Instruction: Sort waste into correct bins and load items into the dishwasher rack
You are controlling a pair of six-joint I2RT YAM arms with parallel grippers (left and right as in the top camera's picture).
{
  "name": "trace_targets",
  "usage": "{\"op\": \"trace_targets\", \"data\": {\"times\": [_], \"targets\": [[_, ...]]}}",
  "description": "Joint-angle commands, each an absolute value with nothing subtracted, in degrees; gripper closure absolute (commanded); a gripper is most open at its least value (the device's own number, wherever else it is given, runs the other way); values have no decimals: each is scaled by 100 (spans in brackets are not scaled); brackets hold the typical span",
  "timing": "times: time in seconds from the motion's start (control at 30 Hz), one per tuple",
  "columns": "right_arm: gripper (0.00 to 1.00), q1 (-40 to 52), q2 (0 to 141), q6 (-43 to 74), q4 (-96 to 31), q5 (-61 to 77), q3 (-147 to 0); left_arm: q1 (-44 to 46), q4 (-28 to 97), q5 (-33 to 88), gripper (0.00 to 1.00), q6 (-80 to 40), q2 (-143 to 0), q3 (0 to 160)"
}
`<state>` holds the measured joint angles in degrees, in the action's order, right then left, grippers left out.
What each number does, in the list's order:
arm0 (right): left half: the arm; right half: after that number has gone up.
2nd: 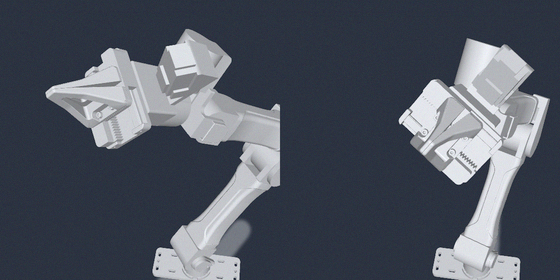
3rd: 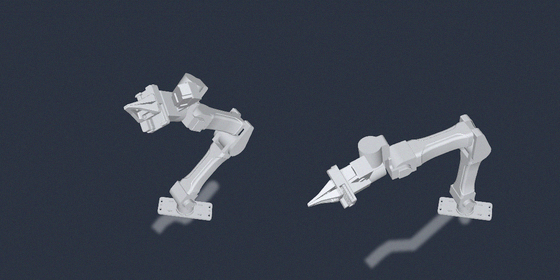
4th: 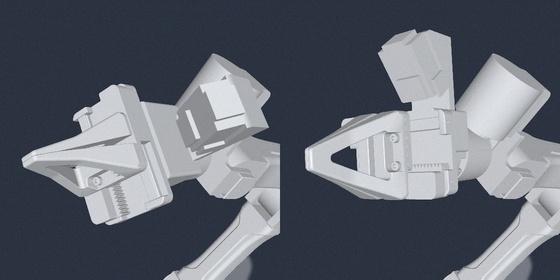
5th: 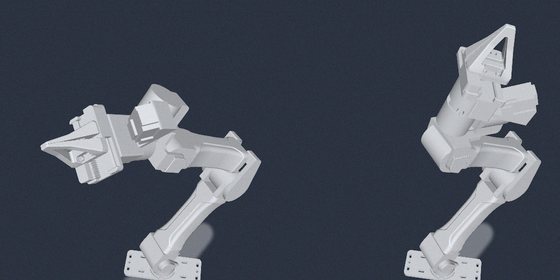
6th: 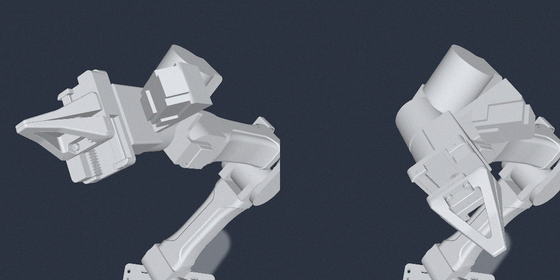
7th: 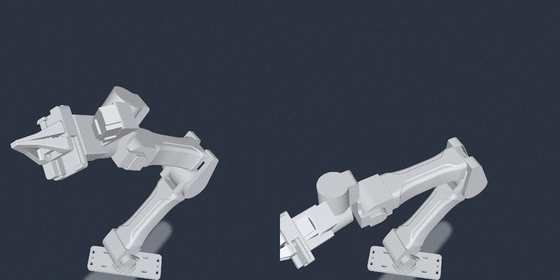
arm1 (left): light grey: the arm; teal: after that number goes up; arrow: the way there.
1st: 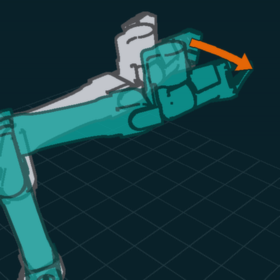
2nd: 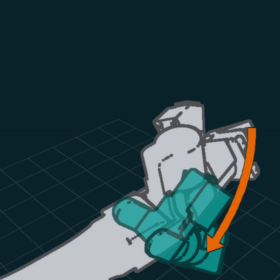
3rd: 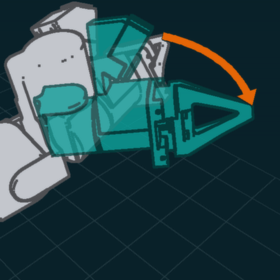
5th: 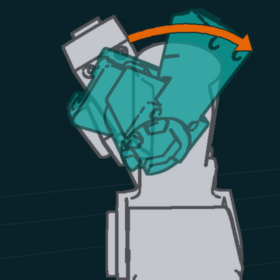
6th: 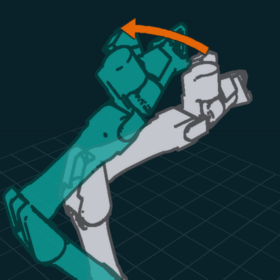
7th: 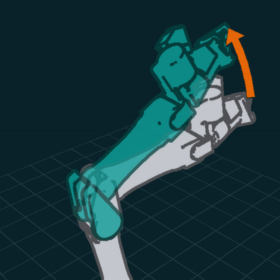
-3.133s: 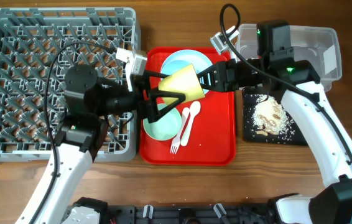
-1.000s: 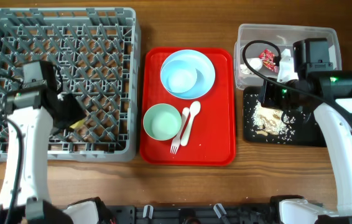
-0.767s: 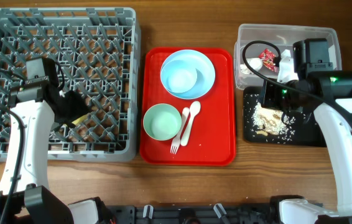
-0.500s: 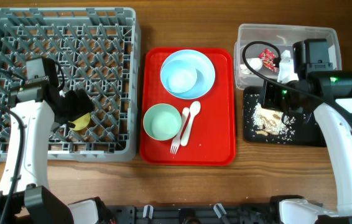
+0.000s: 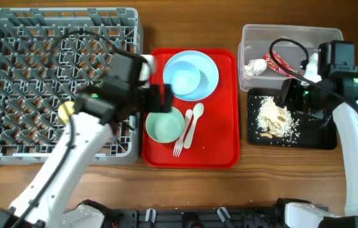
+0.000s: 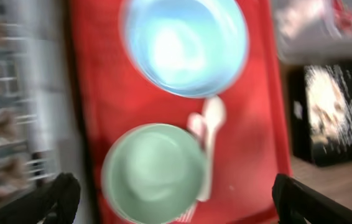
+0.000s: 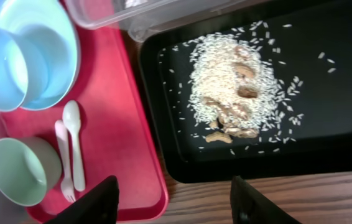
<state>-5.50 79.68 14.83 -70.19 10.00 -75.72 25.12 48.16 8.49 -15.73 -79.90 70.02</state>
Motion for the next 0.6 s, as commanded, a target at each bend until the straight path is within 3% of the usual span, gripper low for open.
{"op": "trace_targets", "data": {"times": [0.0, 0.1, 0.2, 0.27, 0.37, 0.47, 0.57], "targets": [[38, -628, 7926, 1498, -7030, 991, -7693, 3229, 4598, 886, 0, -1540, -8602, 7041], [37, -628, 7926, 1498, -7030, 991, -7693, 3621, 4576, 633, 0, -1544, -9277, 7041], [37, -628, 7926, 1503, -7032, 991, -7693, 3811, 4560, 585, 7, -1540, -9874, 7041], [37, -628, 7926, 1503, -7032, 991, -7693, 3896, 4560, 480, 22, -1540, -10276, 7041], [37, -628, 7926, 1500, -7043, 991, -7693, 3966, 4530, 484, 36, -1540, -10626, 7041], [37, -628, 7926, 1505, -7074, 993, -7693, 3966, 4416, 484, 65, -1540, -10663, 7041], [37, -628, 7926, 1503, -7111, 991, -7693, 3966, 4407, 484, 64, -1542, -10687, 7015]]}}
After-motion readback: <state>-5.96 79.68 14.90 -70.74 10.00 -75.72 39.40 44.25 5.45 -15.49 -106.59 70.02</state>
